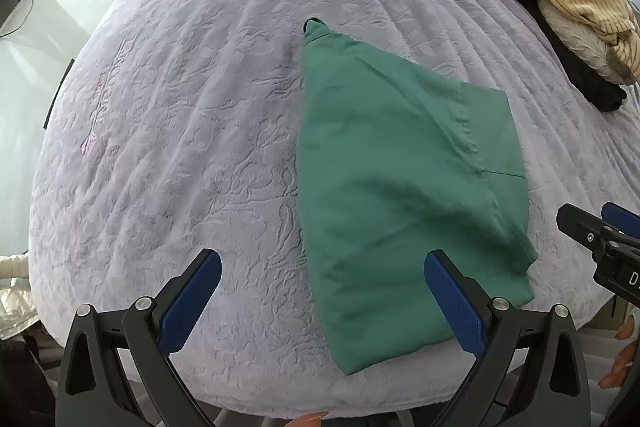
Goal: Fold large clothes
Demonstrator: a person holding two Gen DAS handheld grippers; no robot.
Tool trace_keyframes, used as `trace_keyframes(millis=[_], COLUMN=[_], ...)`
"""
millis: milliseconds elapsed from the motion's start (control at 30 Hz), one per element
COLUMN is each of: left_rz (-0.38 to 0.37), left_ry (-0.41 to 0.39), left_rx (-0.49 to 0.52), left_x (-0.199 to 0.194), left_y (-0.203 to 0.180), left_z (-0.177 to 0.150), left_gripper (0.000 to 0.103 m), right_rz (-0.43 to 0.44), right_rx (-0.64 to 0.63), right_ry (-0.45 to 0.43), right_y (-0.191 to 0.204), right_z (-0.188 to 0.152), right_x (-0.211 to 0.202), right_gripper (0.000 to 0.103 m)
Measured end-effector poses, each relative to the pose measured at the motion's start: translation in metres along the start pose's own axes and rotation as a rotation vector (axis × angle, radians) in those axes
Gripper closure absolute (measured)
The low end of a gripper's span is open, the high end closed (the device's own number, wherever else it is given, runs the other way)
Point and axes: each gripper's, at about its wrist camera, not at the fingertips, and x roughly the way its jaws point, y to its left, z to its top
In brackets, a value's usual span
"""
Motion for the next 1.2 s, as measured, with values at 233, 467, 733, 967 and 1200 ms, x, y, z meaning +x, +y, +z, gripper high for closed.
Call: trace_keyframes(millis=[233, 467, 733, 967, 1200], left_rz=[-0.001, 0.001, 0.003, 0.003, 0.004], left_ry=[-0.002, -0.005, -0.005, -0.007, -0.007], left_rx=[0.0, -0.001, 0.0, -0.001, 0.001], left_x=[0.0, -0.002, -0.004, -0.004, -0.005], left_y=[-0.001, -0.002, -0.004, -0.005, -0.005], left_z=[0.001, 0.002, 0.003, 0.002, 0.002], left_gripper=[0.001, 0.001, 0.001, 0.001, 0.001], right_rz=[0.004, 0.006, 0.008, 0.011, 0.017], right_rx=[0.006, 0.006, 0.016, 0.028, 0.041], right_ry=[0.004, 0.003, 0.008, 0.011, 0.02], right_y=[-0.001, -0.001, 0.0, 0.002, 0.0], right_z=[0.001, 0.0, -0.003, -0.007, -0.009], right_x=[0.0, 0.0, 0.0, 0.001, 0.002], right_gripper=[0.016, 0.016, 0.016, 0.016, 0.016])
